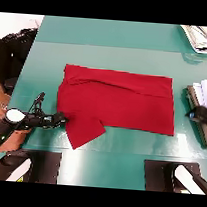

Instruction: Fold the shirts.

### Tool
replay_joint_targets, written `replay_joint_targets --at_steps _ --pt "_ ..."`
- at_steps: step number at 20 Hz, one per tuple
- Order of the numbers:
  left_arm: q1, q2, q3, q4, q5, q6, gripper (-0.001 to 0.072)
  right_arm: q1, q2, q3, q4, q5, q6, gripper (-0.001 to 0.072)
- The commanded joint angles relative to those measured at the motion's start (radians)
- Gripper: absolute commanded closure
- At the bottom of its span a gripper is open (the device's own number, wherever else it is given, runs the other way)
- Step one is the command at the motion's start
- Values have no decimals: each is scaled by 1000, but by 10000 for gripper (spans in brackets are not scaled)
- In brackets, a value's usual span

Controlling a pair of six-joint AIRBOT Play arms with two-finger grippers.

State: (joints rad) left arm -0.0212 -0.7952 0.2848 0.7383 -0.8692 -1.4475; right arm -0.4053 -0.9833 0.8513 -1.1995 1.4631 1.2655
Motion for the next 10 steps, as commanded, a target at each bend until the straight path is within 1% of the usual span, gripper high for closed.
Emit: replay_joint_targets --at_steps 1,3,5,9,10 --pt "-2 1 0 5 -17 43 682 -163 34 -257 9 -52 0 264" --pt "-2 1 0 11 -7 53 682 -198 4 -331 65 -92 -3 265" --pt "-2 1 0 12 -6 60 682 -190 -45 -366 108 -126 -11 265" --pt "-2 1 0 13 -5 60 681 -124 -132 -351 160 -184 -10 267" --pt "-2 1 0 13 -3 60 681 -101 -148 -336 161 -192 -10 285"
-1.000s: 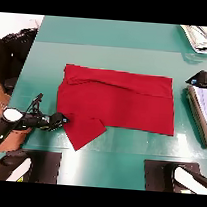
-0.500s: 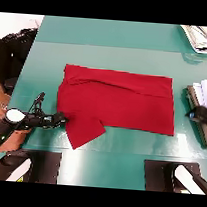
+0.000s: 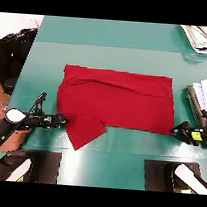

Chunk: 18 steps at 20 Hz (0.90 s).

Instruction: Fold the shirts.

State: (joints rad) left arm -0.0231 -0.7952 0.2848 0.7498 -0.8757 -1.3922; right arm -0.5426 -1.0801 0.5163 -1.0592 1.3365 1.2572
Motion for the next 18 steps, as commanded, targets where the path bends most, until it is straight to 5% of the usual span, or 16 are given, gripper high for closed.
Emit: replay_joint_targets --at_steps 1,2,6,12,16,18 --pt "0 1 0 2 4 5 681 63 -63 13 21 -70 -1 286" --pt "0 1 0 4 3 5 681 87 -73 26 19 -78 -1 288" --pt "0 4 1 18 -18 5 682 156 -59 62 9 -72 -2 681" --pt "0 213 126 366 -382 -152 683 158 176 124 -148 155 -10 693" --pt "0 443 126 357 -613 -248 682 156 353 128 -274 284 17 694" --pt "0 472 145 319 -629 -258 683 164 407 130 -242 267 53 694"
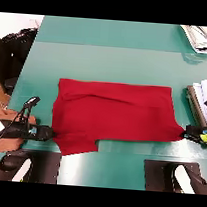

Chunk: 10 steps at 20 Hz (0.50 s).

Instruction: Fold the shirts.

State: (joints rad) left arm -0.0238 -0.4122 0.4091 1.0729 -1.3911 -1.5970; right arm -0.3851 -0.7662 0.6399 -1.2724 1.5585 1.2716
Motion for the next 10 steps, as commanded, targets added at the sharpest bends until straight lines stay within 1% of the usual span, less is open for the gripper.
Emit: replay_joint_targets --at_steps 1,3,4,6,8,10 --pt "1 81 41 -6 -74 -53 683 23 98 17 1 29 39 694" --pt "1 16 98 -3 53 -43 683 75 61 77 17 -5 51 694" --pt "1 -51 134 -3 112 -9 682 108 19 121 17 -25 74 694" --pt "1 -222 200 -4 214 64 682 163 -84 208 16 -63 101 694" --pt "1 -415 273 -10 307 98 682 213 -209 293 16 -105 119 694" --pt "1 -597 373 -13 361 126 682 250 -336 377 17 -134 127 694"
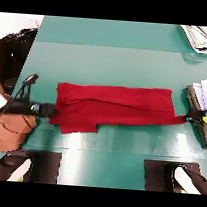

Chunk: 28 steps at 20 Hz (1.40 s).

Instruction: Fold the shirts.

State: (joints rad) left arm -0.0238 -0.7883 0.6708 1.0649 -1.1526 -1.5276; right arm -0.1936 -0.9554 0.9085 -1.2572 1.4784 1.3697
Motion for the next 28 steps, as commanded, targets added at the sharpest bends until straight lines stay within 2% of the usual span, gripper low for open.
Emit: replay_joint_targets --at_steps 1,6,11,12,13,14,15,18,21,23,28 --pt "1 -295 165 -6 133 70 681 73 -204 148 2 -59 30 694" --pt "1 -552 442 -5 177 70 681 111 -446 335 10 -63 44 693" --pt "1 -605 517 -6 275 95 680 110 -602 488 137 -74 44 693" --pt "1 -605 517 -6 272 95 654 111 -625 513 156 -84 43 692" --pt "1 -605 517 -6 269 86 330 111 -649 541 176 -93 43 641" --pt "1 -605 517 -6 261 73 48 111 -669 565 194 -98 43 409" --pt "1 -603 518 -6 242 64 41 106 -684 586 201 -94 42 249" --pt "1 -602 551 14 142 69 42 79 -678 592 200 -27 -36 250" --pt "1 -603 574 -9 43 69 42 -3 -638 486 200 21 -113 252" --pt "-18 -603 573 -20 39 69 42 -72 -646 404 205 21 -127 252" --pt "-126 -604 573 -23 132 68 42 -172 -742 298 372 5 -209 249"
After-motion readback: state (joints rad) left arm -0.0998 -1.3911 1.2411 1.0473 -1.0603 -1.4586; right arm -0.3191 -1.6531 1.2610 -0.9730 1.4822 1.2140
